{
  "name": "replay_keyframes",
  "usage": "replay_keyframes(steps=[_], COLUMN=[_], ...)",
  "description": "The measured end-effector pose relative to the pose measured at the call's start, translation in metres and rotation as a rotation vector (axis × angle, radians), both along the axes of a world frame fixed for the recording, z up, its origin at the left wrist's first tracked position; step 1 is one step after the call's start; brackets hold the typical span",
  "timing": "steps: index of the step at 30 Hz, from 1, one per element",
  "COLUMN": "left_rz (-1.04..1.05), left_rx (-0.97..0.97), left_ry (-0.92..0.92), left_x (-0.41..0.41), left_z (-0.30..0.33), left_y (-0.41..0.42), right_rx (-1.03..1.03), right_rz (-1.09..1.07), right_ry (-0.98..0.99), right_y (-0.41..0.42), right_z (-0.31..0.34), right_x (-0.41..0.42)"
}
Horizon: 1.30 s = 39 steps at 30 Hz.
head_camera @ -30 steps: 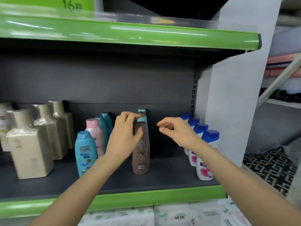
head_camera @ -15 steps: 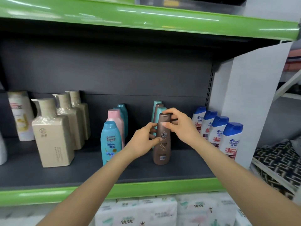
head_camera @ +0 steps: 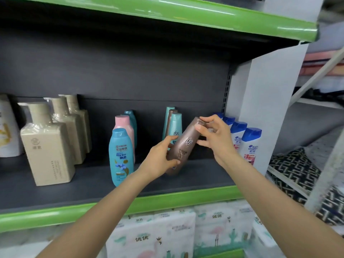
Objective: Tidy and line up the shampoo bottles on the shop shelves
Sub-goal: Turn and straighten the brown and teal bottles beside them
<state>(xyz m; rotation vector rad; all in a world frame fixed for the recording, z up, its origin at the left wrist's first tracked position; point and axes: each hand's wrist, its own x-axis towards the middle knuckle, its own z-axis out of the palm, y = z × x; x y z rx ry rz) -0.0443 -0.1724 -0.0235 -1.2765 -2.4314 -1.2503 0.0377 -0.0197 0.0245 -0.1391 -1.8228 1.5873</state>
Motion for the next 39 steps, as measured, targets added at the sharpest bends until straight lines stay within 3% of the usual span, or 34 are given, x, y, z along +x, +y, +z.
replay_keyframes(steps=[6,12,16,18,28,39], left_rz=[0.097,0.32,0.332,0.31,0.007,0.16], left_rx=[0.014,-0.074,-0.108,-0.116,-0.066,-0.008], left_ry=[0.083,0.458,0.682,0.684,0.244,0.664], left_x=[0.007,0.027,0.028,0.028,0.014,0.01], left_z=[-0.002,0.002,-0.002,0.0,-0.013,-0.016], left_y=[-0.022,-0.039,-0.042,-0.044,-0.061,-0.063], right_rx=[-0.278,-0.425,-0.477,-0.515,-0.498,-0.396], right_rz=[0.161,0.136,0.101,0.097,0.251,0.189], right_ry=[0.056,0.023,0.01,0.052,0.181,0.061], right_y=[0.008,-0.001,-0.008,-0.01,0.001,0.016], right_z=[-0.009,-0.019,-0.023,-0.022,-0.02,-0.03], right_x=[0.013,0.018,0.016,0.015,0.025,0.032])
